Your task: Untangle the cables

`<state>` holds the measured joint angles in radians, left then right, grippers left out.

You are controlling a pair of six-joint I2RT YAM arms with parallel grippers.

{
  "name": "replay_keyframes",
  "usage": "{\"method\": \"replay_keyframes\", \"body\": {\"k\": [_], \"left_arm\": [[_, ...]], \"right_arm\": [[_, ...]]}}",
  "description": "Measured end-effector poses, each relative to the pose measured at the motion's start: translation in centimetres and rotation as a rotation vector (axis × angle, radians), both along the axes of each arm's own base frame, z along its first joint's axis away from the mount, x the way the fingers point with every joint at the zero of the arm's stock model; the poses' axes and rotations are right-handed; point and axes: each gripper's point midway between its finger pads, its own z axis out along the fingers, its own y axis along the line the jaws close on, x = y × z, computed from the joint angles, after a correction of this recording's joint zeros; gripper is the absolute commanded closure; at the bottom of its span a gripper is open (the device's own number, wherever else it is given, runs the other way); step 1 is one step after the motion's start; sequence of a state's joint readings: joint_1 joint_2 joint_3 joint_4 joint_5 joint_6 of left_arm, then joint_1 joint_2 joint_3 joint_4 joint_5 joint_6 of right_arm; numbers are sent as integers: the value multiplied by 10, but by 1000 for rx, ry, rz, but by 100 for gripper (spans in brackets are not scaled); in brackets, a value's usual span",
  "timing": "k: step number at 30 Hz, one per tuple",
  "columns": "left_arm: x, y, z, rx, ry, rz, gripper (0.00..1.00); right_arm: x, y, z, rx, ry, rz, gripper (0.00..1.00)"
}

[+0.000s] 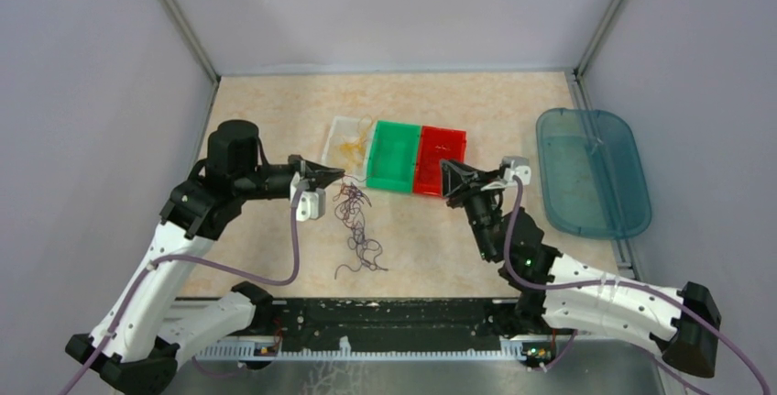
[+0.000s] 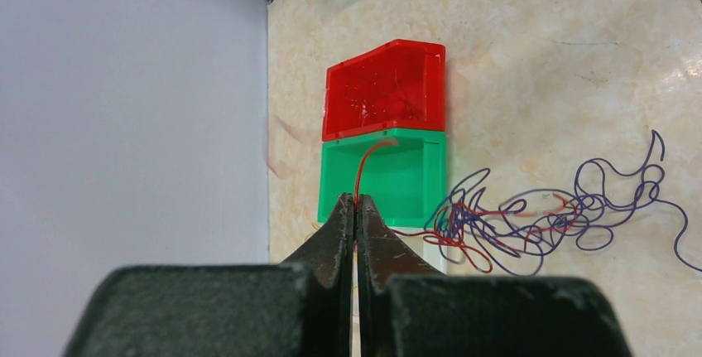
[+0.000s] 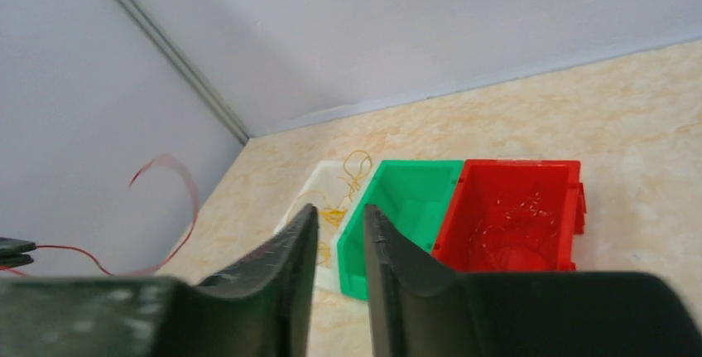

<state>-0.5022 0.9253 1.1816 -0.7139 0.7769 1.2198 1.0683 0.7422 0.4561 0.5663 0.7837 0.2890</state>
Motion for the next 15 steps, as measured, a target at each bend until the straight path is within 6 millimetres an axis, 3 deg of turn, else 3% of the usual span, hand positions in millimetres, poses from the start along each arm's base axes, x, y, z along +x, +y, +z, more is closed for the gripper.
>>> {"method": "replay_keyframes", "body": {"k": [2, 5, 10, 15], "left_arm": [[0, 0, 2, -2, -4, 0, 100], [0, 0, 9, -12, -19, -2, 100], [-4, -4, 27, -50, -63, -33, 100], [-11, -8, 42, -84, -88, -81, 100]], "right_arm": [[-3, -5, 0, 3, -6, 1, 47], [-6, -8, 1, 9, -19, 27, 34], [-2, 1, -2, 4, -48, 152, 27], [14, 33, -20, -19, -8, 361, 25]]}}
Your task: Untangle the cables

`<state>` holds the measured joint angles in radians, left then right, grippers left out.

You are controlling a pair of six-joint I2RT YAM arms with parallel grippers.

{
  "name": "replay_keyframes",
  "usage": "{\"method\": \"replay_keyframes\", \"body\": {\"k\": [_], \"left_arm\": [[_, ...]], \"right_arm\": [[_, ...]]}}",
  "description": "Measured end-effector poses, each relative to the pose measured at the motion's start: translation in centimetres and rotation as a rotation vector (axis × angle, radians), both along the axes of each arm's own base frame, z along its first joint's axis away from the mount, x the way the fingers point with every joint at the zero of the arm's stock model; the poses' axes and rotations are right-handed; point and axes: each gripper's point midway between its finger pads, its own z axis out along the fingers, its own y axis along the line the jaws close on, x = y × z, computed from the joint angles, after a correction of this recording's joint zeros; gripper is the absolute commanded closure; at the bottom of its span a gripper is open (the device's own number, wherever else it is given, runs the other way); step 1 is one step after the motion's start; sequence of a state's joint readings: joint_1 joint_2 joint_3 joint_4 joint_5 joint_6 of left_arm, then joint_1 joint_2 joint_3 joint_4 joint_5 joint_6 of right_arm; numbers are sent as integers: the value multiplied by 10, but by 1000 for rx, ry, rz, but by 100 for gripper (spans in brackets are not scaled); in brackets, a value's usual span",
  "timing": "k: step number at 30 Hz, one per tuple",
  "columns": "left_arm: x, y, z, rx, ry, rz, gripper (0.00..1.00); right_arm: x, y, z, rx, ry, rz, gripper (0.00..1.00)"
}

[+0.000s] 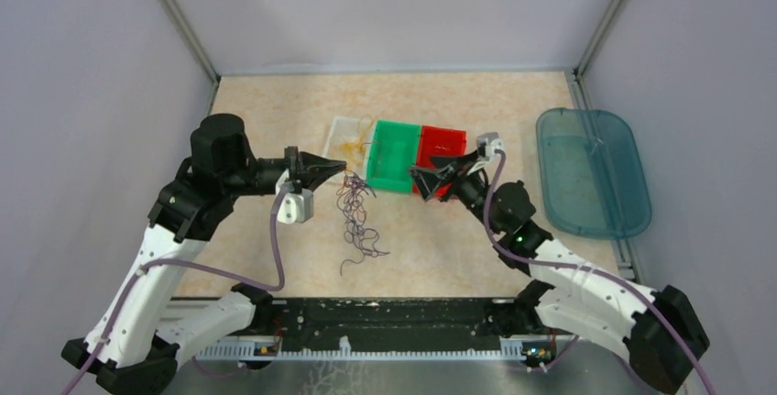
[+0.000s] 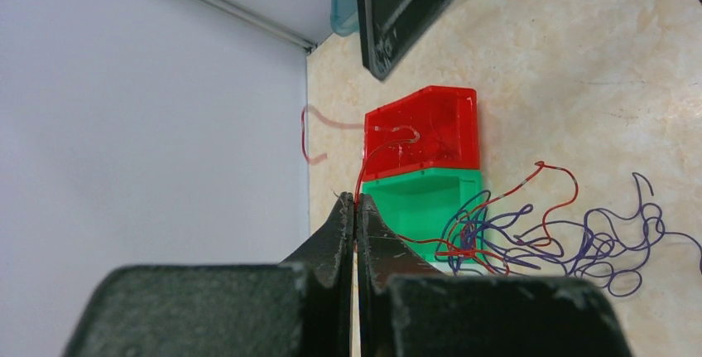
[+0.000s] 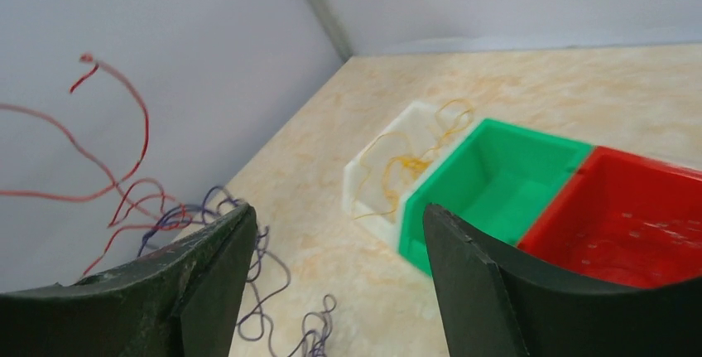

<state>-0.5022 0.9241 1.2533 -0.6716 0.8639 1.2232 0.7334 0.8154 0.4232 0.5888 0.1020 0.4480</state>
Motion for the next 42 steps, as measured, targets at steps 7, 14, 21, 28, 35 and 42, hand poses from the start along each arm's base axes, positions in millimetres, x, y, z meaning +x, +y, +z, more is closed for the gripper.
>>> {"method": "replay_keyframes", "body": {"k": [7, 14, 21, 28, 35, 42], "left_arm": [[-8, -4, 19, -47, -1, -37, 100], [-15, -9, 25, -74, 33, -69, 100], [-17, -16, 30, -104, 73, -94, 100], [-13, -29, 42, -170, 162, -101, 100], [-6, -38, 66, -274, 292, -81, 100], [-3, -39, 95, -348, 308, -68, 100]], "right_arm": [[-24, 65, -14, 14, 19, 385, 21], [-46, 96, 29, 137, -98, 635, 17], [-77, 115, 73, 176, -257, 778, 19], [-94, 134, 86, 244, -331, 847, 25], [-95, 143, 84, 329, -293, 884, 41], [-106, 144, 87, 350, -294, 917, 51]]}}
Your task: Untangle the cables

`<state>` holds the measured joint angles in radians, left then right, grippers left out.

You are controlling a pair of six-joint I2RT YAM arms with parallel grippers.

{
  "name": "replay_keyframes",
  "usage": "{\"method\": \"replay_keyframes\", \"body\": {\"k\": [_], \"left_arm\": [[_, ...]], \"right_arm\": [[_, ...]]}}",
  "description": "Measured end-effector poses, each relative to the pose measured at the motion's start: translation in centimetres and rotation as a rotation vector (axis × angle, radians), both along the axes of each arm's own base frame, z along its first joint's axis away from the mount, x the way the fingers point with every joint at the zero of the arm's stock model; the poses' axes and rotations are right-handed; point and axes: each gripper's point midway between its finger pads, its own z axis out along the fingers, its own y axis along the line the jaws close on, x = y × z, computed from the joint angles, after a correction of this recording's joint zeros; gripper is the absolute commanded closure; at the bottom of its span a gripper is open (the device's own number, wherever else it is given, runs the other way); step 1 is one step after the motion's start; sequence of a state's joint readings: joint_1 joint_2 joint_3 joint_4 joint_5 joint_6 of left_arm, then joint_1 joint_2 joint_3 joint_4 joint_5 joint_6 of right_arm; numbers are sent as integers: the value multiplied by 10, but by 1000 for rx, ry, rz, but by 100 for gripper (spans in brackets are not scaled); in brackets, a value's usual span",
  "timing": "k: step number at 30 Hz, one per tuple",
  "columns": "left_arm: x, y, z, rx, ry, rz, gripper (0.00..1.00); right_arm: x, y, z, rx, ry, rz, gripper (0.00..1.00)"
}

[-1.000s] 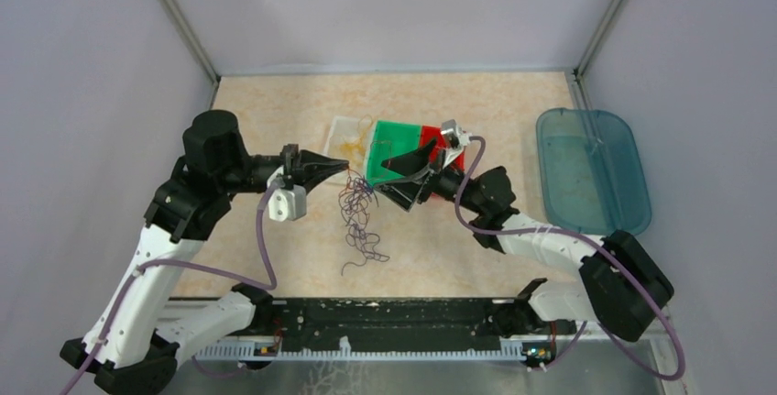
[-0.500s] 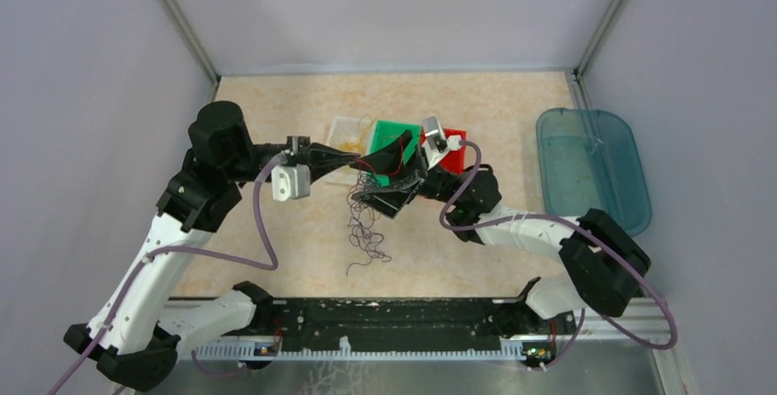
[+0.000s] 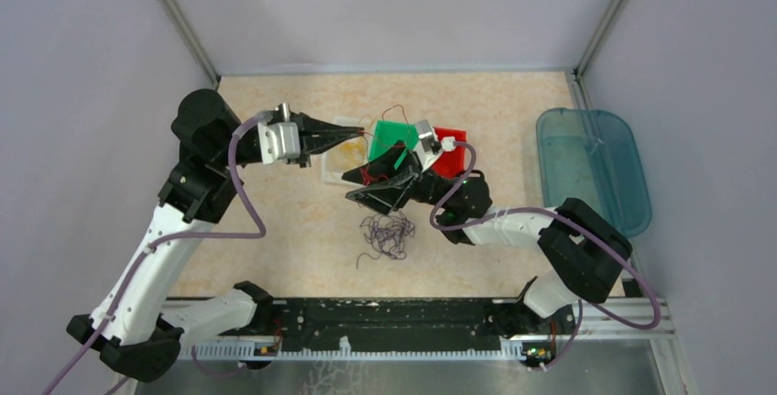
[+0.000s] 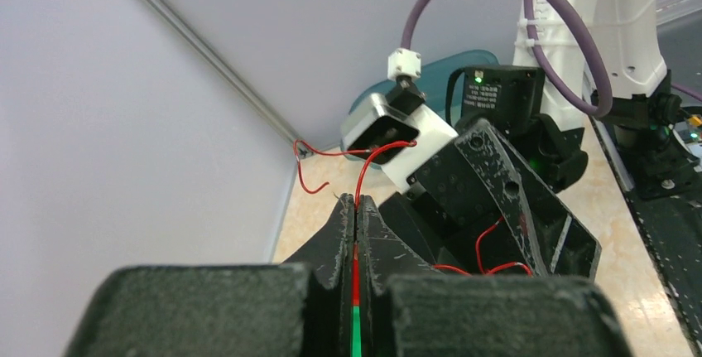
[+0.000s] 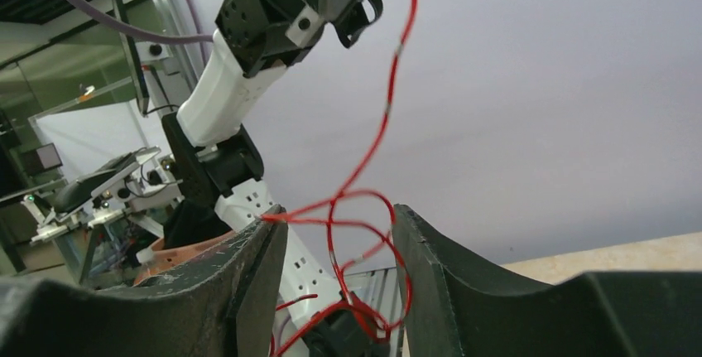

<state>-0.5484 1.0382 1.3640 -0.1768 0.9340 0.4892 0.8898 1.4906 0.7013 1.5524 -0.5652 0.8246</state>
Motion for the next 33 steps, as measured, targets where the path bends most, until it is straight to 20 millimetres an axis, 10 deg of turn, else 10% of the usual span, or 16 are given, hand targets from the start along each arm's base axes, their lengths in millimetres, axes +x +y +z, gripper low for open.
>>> {"method": "replay_keyframes", "body": {"k": [9, 15, 26, 33], "left_arm": [[-3, 4, 46, -63, -90, 16, 100], [-4, 6, 52, -74, -107, 24, 100], [18, -4, 10, -28, -26, 46, 100], [48, -26, -12, -7, 14, 53, 100]], "right_arm": [[13, 4, -42, -102, 59, -74, 57], [30, 0, -89, -226, 137, -191, 38], [89, -74, -130, -443, 220, -758, 18], [73, -113, -123, -424, 145, -831, 2]]}}
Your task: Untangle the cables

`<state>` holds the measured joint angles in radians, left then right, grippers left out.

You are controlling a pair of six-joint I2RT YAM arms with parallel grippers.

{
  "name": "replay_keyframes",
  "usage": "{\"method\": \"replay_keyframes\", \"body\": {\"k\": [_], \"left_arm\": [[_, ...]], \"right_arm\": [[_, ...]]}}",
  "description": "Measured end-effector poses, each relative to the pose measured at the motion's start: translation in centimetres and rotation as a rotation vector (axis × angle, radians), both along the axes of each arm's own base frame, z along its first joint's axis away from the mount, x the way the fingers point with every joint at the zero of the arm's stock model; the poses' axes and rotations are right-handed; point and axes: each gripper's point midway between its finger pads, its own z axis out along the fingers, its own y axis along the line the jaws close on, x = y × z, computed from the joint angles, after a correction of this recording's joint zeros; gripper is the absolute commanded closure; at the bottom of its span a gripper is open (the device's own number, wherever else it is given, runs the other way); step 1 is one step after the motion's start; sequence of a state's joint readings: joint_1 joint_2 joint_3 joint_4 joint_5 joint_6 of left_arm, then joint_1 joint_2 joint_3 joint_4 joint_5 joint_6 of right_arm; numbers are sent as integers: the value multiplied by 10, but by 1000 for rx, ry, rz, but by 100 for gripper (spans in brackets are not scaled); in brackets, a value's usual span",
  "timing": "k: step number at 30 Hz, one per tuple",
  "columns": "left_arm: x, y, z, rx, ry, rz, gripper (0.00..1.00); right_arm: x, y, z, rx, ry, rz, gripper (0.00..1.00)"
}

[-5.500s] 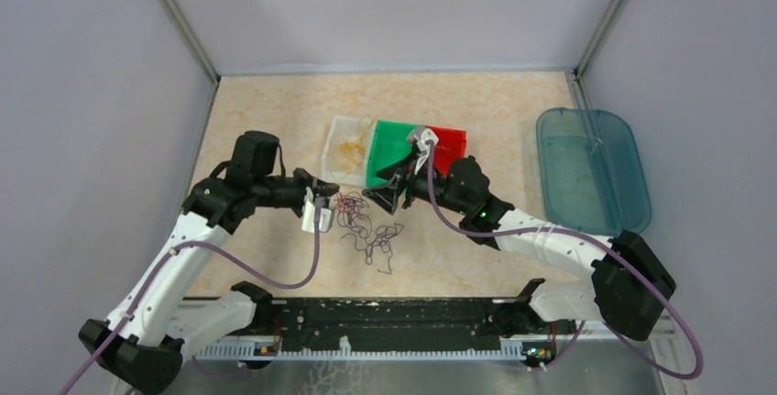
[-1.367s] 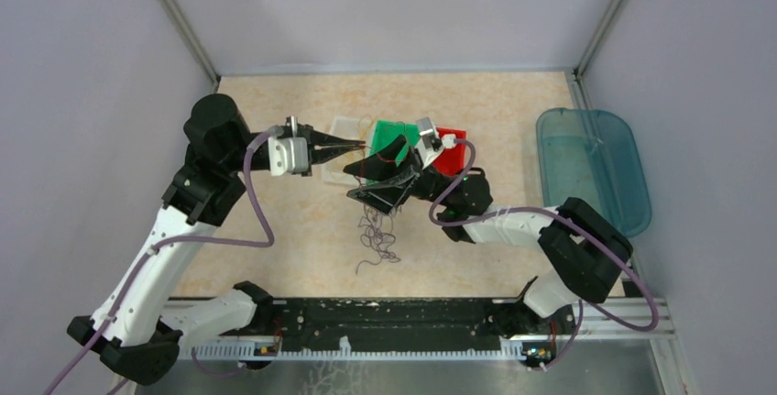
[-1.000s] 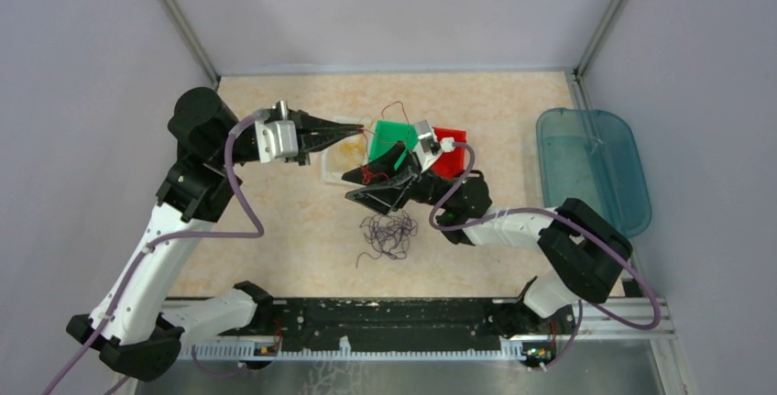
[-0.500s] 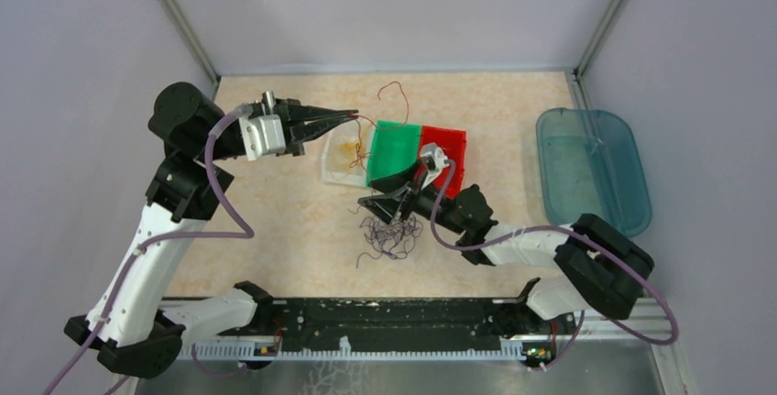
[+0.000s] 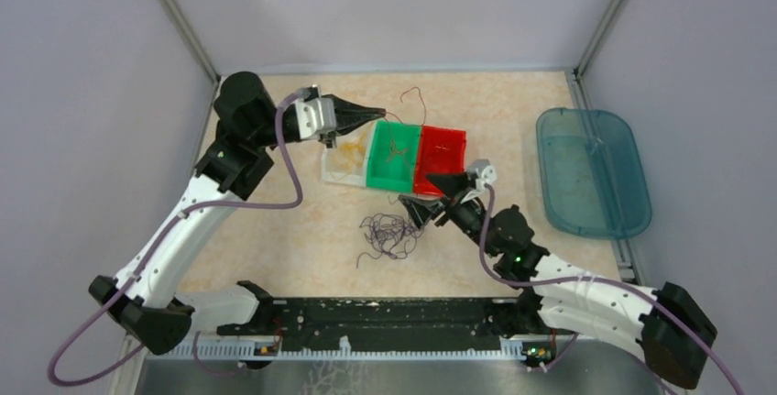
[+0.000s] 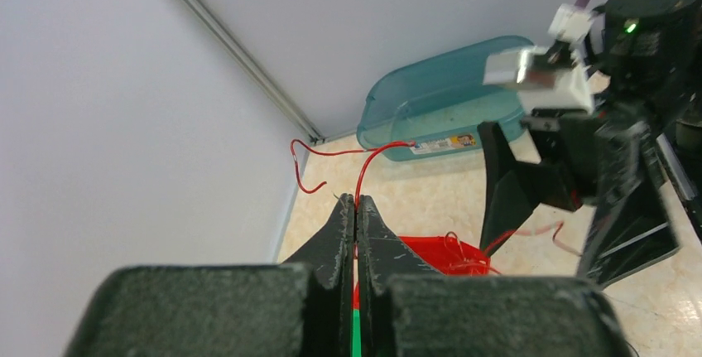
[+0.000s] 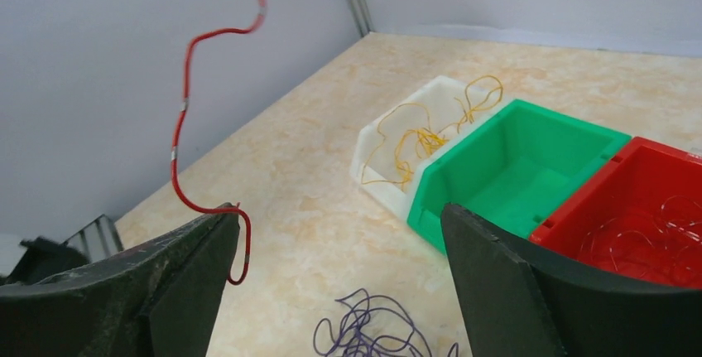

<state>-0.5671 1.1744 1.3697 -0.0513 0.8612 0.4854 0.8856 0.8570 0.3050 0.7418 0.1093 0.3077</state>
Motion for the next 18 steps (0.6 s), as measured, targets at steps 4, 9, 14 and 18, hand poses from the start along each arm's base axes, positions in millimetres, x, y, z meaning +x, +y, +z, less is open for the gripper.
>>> {"method": "replay_keyframes", "body": {"k": [4, 9, 14, 18], "left_arm": [[20, -20, -19, 24, 17, 20, 100], [53, -43, -45, 65, 2, 114, 100], [93, -58, -80, 118, 16, 236, 100], [108, -69, -103, 148, 65, 246, 100]], "right_arm": [[-20, -12, 26, 64, -84, 53, 1], [-30, -35, 53, 118, -146, 15, 1], [-29, -56, 54, 102, -133, -70, 3], [-19, -81, 50, 102, -103, -201, 10]]}}
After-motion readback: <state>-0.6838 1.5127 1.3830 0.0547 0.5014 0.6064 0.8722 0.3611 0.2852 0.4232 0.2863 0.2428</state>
